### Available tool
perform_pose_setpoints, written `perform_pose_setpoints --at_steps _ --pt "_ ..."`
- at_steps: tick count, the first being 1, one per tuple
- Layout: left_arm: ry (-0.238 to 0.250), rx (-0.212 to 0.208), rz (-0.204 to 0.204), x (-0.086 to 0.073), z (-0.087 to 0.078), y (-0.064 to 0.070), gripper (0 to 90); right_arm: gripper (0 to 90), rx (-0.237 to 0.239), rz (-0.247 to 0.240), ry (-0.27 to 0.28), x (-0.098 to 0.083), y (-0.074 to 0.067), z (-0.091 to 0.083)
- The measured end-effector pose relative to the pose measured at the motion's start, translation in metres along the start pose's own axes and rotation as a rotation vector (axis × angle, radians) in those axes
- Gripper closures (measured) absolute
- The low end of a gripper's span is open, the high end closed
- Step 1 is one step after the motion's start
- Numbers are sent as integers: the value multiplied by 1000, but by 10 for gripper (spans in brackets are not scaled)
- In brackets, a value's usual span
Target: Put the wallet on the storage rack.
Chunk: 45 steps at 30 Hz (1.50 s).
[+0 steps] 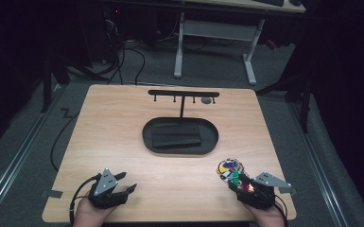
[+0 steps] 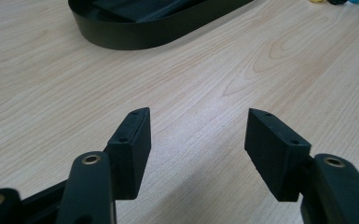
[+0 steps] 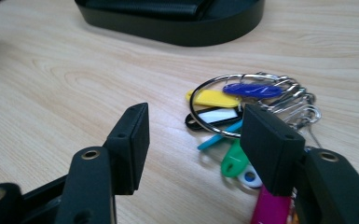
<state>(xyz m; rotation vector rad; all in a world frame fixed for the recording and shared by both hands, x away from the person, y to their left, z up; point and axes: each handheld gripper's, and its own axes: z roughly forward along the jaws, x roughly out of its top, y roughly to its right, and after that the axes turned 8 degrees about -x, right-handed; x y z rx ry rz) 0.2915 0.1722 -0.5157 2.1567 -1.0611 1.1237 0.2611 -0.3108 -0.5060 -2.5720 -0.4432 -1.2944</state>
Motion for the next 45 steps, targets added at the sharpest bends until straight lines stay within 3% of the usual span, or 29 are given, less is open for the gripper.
perform_pose_setpoints --at_steps 6,16,18,20,29,35,42,45 --pt "3 -8 6 -1 -2 0 416 441 -17 -32 -91 13 -3 7" --pt "-10 -34 41 1 1 2 419 443 -64 -206 -267 46 -12 15" --pt "-11 -36 49 1 1 3 421 443 -65 -251 -337 54 -17 20" --pt "-12 -40 52 1 1 3 420 443 -65 -263 -351 55 -18 21" --pt "-16 -47 49 0 0 1 423 432 -86 -412 -519 70 -27 38" --pt "-16 -50 51 0 1 1 424 476 -83 -475 -605 83 -33 53" --pt "-24 -58 60 -1 2 2 424 525 -72 -504 -703 93 -39 71" --pt "-25 -62 64 -1 2 2 426 586 -55 -513 -737 96 -39 77"
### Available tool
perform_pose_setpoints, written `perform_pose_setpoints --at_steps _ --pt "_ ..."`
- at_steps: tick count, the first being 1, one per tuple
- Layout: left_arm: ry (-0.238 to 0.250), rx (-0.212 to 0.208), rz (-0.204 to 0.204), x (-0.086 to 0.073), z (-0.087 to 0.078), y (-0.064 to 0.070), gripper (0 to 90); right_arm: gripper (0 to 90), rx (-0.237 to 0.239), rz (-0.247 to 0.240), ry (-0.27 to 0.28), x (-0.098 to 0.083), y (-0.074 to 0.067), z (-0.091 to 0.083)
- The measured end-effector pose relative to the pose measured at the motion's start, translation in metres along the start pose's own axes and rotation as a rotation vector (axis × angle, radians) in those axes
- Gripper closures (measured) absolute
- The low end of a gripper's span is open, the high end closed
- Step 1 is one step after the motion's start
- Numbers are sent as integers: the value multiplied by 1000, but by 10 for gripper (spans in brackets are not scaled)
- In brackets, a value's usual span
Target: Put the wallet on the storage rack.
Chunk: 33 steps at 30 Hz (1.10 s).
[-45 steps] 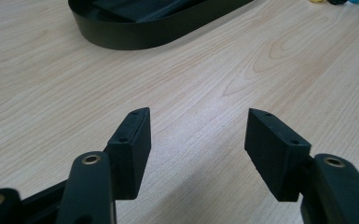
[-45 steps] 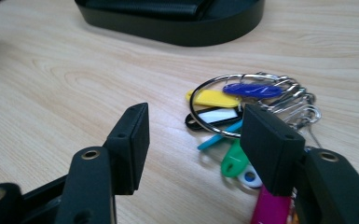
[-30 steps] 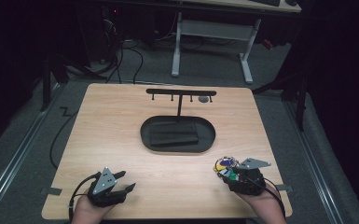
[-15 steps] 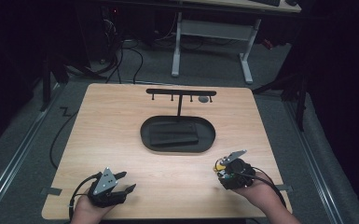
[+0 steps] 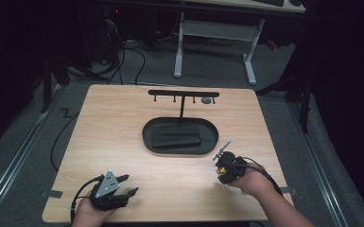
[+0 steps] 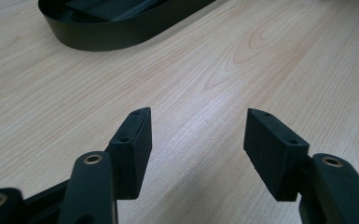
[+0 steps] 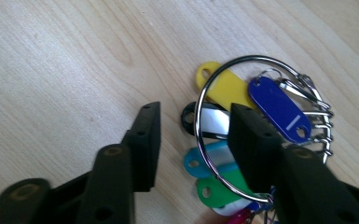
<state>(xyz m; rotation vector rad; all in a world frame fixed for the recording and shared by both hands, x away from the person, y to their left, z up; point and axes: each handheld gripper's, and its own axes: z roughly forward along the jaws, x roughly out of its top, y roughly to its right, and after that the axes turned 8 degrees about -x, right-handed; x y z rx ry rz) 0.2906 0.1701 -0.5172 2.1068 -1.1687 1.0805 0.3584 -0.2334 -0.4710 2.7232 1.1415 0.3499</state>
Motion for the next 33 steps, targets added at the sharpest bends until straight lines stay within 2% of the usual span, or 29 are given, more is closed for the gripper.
perform_pose_setpoints --at_steps 7,8,9,11,14,19,24,28,32,33 --pt "0 -2 10 0 1 1 426 672 29 -8 -77 12 4 10" --pt "-1 -3 11 0 1 1 427 708 35 -14 -96 14 3 12" --pt "-4 -4 13 0 0 1 427 708 35 -14 -96 14 3 12" --pt "-3 -4 14 0 1 1 426 733 32 -19 -130 16 3 15" --pt "-4 -9 14 0 1 1 427 744 28 -20 -139 17 3 16" --pt "-5 -16 22 1 1 2 427 859 28 -27 -149 18 3 17" --pt "-8 -17 26 0 2 3 427 865 21 -33 -130 16 7 7" --pt "-4 -13 25 0 1 3 428 866 27 -29 -116 12 10 -8" --pt "-8 -16 24 -1 0 3 428 868 16 -59 -114 8 13 -22" --pt "-8 -15 24 -1 0 3 428 869 27 -65 -117 6 13 -25"
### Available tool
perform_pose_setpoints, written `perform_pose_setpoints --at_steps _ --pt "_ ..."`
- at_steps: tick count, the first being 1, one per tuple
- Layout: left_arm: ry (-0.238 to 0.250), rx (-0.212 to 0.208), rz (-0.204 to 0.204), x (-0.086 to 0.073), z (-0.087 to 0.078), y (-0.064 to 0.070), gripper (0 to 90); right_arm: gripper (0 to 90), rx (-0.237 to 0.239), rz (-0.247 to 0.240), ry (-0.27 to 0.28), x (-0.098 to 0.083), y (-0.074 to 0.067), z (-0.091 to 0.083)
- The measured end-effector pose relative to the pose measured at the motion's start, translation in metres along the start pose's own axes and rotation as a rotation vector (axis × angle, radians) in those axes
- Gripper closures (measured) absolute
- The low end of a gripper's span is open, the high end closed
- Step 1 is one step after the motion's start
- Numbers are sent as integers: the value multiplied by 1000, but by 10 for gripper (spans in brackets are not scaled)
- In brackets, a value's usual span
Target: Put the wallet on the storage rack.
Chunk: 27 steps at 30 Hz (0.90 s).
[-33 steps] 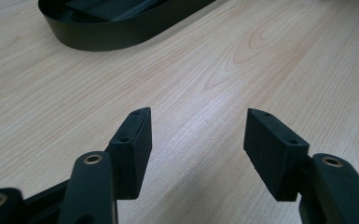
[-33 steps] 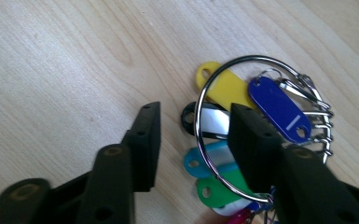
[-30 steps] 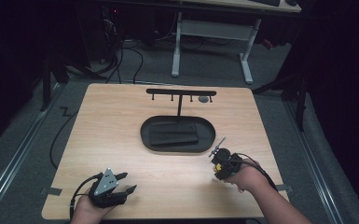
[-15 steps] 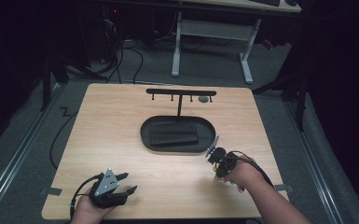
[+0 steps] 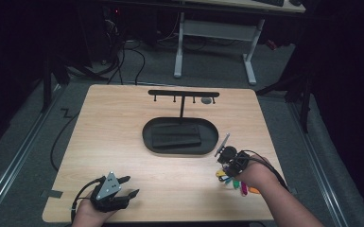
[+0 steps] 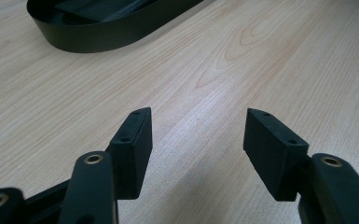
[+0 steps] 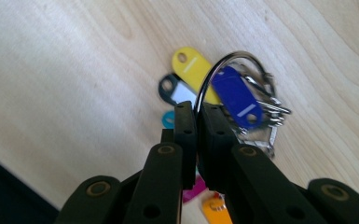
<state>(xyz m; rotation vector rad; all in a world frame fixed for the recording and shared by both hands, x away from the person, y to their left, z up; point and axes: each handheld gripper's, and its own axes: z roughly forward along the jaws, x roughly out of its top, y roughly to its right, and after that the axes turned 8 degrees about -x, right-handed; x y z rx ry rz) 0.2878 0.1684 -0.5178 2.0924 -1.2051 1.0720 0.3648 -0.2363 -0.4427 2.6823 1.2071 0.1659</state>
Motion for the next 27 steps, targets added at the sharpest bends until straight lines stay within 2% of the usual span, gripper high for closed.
perform_pose_setpoints --at_steps 2,6,10,12,17,20,23,27 --pt "9 3 2 0 0 0 429 870 6 -11 -3 -3 1 -6" --pt "34 -4 32 2 -2 4 433 872 -10 -26 4 -9 4 -19" --pt "25 -8 56 3 2 6 432 875 14 0 34 -16 10 -34" --pt "25 -13 64 3 3 7 432 876 12 5 47 -19 12 -44" --pt "23 -16 75 3 3 7 431 878 8 20 51 -28 17 -65" --pt "35 -13 73 4 2 7 432 879 42 17 40 -32 18 -74" --pt "31 -14 77 4 3 6 432 879 21 7 33 -34 19 -83" --pt "24 -12 79 3 3 7 432 880 -1 20 49 -36 24 -98"
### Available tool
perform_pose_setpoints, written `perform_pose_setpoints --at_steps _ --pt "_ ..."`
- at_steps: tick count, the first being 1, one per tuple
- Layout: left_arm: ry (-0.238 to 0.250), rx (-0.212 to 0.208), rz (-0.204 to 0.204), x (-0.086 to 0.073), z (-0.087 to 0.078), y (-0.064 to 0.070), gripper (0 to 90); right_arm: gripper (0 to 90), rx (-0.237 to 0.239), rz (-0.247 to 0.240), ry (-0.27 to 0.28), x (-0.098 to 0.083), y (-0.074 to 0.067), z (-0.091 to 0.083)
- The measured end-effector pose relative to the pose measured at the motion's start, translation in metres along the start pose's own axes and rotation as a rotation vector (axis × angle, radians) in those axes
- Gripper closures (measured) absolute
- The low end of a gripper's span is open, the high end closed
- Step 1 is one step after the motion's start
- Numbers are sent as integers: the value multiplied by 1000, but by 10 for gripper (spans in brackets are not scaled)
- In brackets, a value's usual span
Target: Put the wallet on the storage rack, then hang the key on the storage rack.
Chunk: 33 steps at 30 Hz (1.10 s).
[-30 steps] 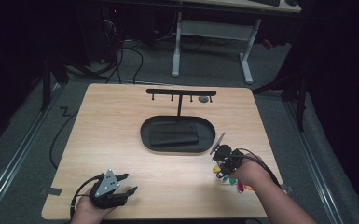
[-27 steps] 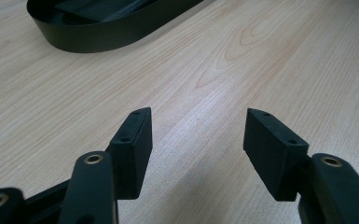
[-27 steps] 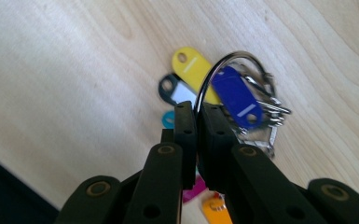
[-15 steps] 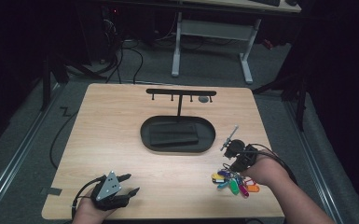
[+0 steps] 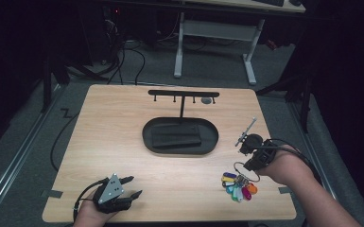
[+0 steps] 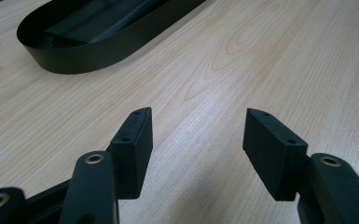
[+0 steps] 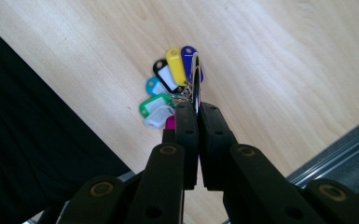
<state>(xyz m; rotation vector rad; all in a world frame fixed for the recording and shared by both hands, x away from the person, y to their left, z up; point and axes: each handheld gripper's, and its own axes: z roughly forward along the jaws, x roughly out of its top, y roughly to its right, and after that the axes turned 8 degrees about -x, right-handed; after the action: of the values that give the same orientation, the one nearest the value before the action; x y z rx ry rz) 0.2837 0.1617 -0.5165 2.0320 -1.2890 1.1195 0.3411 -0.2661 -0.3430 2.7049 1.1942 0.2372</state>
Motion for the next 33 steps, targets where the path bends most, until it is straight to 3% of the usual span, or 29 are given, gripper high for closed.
perform_pose_setpoints --at_steps 8,18,26,33 --pt "-5 -7 -3 -1 1 -1 432 880 -23 7 47 5 8 -22" --pt "-22 -12 5 -1 1 1 431 880 -47 16 78 24 16 -34" --pt "-24 -6 5 -3 -2 2 431 879 -59 0 87 46 21 -37" --pt "-26 -4 2 -5 -4 2 431 879 -69 2 129 72 33 -47"
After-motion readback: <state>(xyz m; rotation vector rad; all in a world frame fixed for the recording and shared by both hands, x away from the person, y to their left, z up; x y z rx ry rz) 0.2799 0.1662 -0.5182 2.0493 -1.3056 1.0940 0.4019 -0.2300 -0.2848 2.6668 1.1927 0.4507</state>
